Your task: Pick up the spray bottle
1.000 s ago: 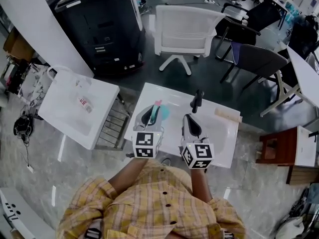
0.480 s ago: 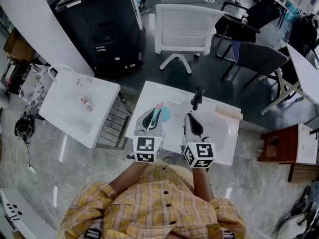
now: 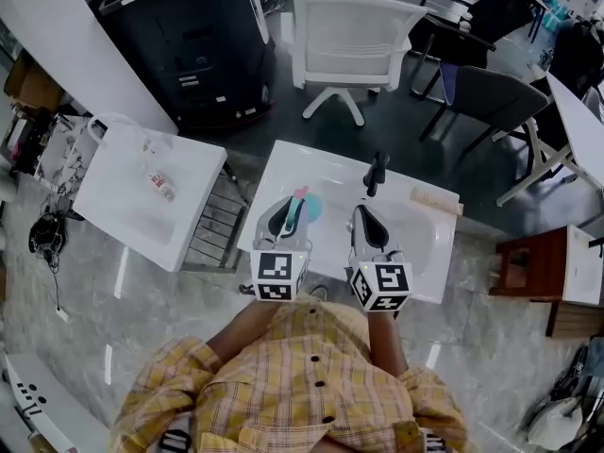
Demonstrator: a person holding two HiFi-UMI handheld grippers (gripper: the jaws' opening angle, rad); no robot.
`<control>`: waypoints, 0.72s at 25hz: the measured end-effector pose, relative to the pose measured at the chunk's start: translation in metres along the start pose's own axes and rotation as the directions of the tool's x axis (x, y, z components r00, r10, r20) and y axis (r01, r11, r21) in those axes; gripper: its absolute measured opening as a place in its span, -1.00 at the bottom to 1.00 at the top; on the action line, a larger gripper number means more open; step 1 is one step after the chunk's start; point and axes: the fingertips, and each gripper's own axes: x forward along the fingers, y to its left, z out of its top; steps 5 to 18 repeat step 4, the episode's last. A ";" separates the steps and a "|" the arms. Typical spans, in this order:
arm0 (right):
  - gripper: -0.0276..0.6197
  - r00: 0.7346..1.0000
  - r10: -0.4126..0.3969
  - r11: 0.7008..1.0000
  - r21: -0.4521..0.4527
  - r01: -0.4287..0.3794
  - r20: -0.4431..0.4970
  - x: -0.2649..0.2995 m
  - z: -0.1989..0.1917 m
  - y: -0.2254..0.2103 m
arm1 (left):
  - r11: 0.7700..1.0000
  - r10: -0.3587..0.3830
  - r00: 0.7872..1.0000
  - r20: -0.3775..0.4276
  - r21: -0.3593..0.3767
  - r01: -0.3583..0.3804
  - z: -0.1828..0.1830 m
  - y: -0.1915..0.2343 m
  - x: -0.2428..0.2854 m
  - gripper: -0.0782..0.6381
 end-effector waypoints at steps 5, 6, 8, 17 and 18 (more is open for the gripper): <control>-0.91 1.000 -0.002 1.000 -0.001 0.002 0.004 0.001 -0.001 -0.002 | 1.000 0.002 1.000 -0.008 0.007 -0.002 -0.003 0.000 0.000 -0.58; -0.91 1.000 -0.002 1.000 -0.001 0.002 0.004 0.001 -0.001 -0.002 | 1.000 0.002 1.000 -0.008 0.007 -0.002 -0.003 0.000 0.000 -0.58; -0.91 1.000 -0.002 1.000 -0.001 0.002 0.004 0.001 -0.001 -0.002 | 1.000 0.002 1.000 -0.008 0.007 -0.002 -0.003 0.000 0.000 -0.58; -0.91 1.000 -0.002 1.000 -0.001 0.002 0.004 0.001 -0.001 -0.002 | 1.000 0.002 1.000 -0.008 0.007 -0.002 -0.003 0.000 0.000 -0.58; -0.91 1.000 -0.002 1.000 -0.001 0.002 0.004 0.001 -0.001 -0.002 | 1.000 0.002 1.000 -0.008 0.007 -0.002 -0.003 0.000 0.000 -0.58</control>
